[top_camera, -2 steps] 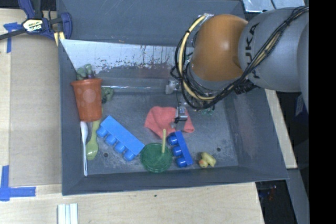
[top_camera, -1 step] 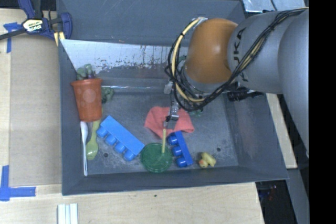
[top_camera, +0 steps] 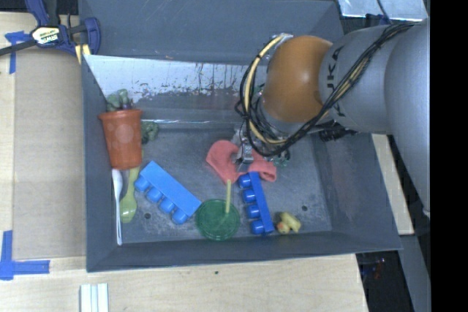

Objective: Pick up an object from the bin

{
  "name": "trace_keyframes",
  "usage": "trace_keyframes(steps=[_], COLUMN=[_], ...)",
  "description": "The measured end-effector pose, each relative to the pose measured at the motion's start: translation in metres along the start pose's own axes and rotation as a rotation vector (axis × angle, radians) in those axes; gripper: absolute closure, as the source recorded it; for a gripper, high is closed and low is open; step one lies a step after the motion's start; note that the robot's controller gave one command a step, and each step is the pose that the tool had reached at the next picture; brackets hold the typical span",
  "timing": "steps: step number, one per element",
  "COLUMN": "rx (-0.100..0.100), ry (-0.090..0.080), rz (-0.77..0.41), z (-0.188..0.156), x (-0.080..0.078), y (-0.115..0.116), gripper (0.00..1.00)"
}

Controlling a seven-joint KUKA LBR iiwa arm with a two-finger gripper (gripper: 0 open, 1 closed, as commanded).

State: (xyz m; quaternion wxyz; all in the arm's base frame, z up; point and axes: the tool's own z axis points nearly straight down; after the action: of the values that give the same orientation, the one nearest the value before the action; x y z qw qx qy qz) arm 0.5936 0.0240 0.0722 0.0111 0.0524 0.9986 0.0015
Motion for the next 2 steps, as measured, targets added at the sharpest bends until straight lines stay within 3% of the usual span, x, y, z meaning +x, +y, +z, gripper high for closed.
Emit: trace_keyframes(steps=[1,2], rx=[0.0,0.001], ry=[0.0,0.004], rz=[0.0,-0.106], z=[0.0,-0.051], x=[0.0,-0.002], y=[0.0,0.002], gripper=[1.0,1.0])
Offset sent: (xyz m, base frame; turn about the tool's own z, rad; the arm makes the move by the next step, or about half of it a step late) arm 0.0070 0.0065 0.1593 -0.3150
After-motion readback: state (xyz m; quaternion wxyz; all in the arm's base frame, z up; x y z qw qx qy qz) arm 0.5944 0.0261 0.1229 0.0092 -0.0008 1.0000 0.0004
